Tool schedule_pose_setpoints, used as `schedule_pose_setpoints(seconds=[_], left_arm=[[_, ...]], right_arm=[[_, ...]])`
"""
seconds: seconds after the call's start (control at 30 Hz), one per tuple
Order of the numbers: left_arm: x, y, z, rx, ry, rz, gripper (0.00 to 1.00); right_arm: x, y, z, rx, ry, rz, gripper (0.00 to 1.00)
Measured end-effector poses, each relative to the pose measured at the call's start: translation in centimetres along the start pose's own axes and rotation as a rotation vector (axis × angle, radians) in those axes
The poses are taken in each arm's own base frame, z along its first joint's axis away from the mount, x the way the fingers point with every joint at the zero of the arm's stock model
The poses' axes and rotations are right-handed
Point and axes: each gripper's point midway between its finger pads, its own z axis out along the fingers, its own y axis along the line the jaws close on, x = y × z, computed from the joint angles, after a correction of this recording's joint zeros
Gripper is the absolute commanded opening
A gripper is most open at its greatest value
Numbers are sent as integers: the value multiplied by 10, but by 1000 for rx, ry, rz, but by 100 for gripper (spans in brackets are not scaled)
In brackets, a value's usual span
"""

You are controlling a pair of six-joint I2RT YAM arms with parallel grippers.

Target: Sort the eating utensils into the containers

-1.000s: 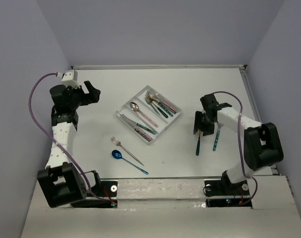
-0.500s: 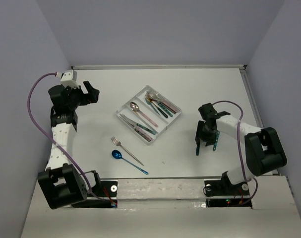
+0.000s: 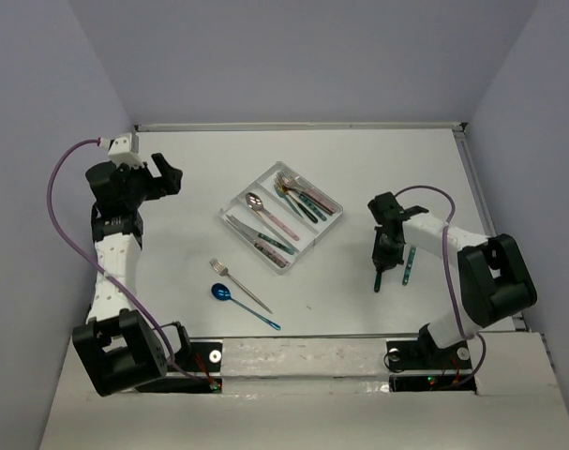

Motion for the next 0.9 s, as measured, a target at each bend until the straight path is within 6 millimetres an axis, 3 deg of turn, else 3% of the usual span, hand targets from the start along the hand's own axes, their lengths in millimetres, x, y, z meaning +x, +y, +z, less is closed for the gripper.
schedule_pose_setpoints(seconds=[0.13, 0.2, 0.23, 0.3, 0.37, 0.43, 0.5, 0.57, 0.6, 0.67, 0.8, 0.9], left_arm=[[-1, 2, -1, -5, -5, 5, 99], [-1, 4, -2, -8, -5, 16, 99], [-1, 5, -2, -10, -4, 25, 99], [1, 9, -1, -20, 4, 56, 99], [7, 17, 1, -47, 24, 96, 99], [13, 27, 2, -84, 42, 130, 99], [31, 41, 1, -138, 64, 169, 99], [52, 51, -3, -173, 99, 188, 99], [68, 56, -6, -187, 130, 191, 99], [90, 62, -12, -209, 166, 202, 99], [103, 69, -17, -241, 174, 226, 99], [103, 73, -18, -259, 150, 243, 99]], right_arm=[[-19, 2, -15, -7, -90, -34, 0], [-46, 14, -38, -39, -192, -84, 0], [-67, 29, -60, -75, -276, -129, 0], [-103, 69, -106, -155, -438, -240, 0], [-136, 136, -172, -272, -646, -378, 0], [-145, 195, -214, -357, -771, -518, 0], [-139, 244, -230, -409, -836, -638, 0], [-124, 292, -225, -437, -847, -776, 0], [-116, 307, -216, -443, -837, -822, 0], [-103, 329, -177, -414, -778, -932, 0], [-93, 332, -109, -336, -655, -1046, 0], [-85, 325, -77, -298, -578, -1103, 0]])
